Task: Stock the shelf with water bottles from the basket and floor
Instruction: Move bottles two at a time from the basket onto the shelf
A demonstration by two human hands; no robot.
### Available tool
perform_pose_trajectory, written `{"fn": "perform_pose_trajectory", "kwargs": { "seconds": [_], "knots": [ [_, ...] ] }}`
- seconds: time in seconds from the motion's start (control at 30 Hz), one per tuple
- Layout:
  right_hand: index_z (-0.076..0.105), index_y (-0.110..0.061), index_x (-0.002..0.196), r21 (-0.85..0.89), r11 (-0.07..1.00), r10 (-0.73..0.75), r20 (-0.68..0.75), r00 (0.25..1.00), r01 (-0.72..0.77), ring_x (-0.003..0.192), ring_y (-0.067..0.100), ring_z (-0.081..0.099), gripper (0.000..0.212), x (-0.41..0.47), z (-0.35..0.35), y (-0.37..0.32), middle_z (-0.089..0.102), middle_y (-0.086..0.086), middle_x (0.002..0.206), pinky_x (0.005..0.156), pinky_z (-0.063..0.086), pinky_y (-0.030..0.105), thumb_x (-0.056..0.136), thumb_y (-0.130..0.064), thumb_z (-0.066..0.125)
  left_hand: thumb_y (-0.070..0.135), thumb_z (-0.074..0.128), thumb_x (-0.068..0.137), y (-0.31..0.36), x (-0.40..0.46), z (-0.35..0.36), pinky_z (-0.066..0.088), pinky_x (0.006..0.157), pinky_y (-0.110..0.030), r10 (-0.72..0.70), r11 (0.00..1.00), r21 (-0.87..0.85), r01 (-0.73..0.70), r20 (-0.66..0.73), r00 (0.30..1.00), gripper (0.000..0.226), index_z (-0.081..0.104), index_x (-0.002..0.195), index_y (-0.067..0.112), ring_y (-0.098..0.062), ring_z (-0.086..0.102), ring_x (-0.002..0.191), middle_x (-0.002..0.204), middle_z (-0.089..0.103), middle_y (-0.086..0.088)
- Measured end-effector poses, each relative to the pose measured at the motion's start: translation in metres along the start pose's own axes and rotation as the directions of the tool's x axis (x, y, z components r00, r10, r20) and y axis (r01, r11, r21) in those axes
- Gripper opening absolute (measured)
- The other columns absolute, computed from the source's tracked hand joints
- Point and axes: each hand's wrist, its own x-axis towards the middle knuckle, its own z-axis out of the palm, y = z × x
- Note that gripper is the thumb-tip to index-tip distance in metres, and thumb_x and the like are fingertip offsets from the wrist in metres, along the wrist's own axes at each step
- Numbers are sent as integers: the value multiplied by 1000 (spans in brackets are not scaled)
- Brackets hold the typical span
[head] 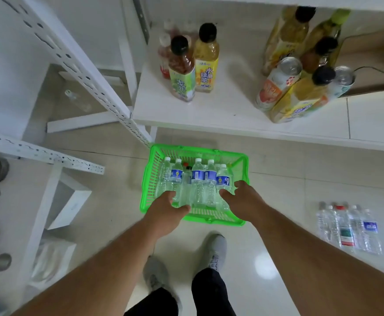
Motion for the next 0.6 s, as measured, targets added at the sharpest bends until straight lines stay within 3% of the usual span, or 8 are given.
{"fn": "perform_pose_trajectory", "kwargs": {
  "seconds": [0.1,0.17,0.23,0.3,0.43,0.53,0.6],
  "knots": [
    [35,-6,148,9,1000,13,12,1000,-13,115,28,57,72,46,18,10,56,12,138,80,38,27,96,-53,52,37,73,84,-10,43,24,45,96,-28,-21,999,-40,20,-18,1000,73,40,146,17,-23,56,122,146,48,-6],
    [45,-8,140,51,999,8,17,1000,-9,95,25,57,60,75,30,14,62,10,119,74,38,26,96,-49,54,37,74,83,-17,74,39,46,95,-28,-16,998,-53,14,-33,999,72,42,145,17,-22,56,122,145,49,-6],
    [58,-13,114,90,996,11,-3,1000,-11,74,21,54,36,108,41,18,59,6,93,62,37,27,96,-45,56,36,74,83,-24,107,54,46,88,-25,-5,998,-60,3,-30,1000,72,42,145,17,-22,57,121,145,49,-7],
    [54,-14,89,112,993,37,-21,999,-35,58,18,48,30,141,53,22,53,5,77,50,32,27,95,-44,57,35,74,84,-33,144,68,49,87,-28,4,998,-70,-6,-30,1000,72,42,145,17,-22,58,120,146,48,-7],
    [59,-9,101,126,990,64,-28,998,-60,63,22,46,37,203,78,31,52,9,82,49,30,26,94,-46,56,32,73,85,-52,211,95,55,68,-26,-6,997,-83,3,-43,999,72,40,146,16,-16,64,98,148,46,-6],
    [59,-5,103,152,985,79,-13,997,-76,69,24,48,36,242,95,37,53,10,83,50,31,26,96,-41,56,31,73,85,-65,253,116,48,54,-20,-15,997,-79,12,-39,999,73,38,147,16,-9,64,89,150,44,-6],
    [56,-4,101,193,978,83,-7,997,-80,67,24,49,33,265,104,37,56,12,84,52,33,26,96,-37,56,33,71,87,-71,275,129,45,50,-17,-16,998,-63,14,-38,999,72,37,148,16,2,53,67,151,43,-5]
  ]
}}
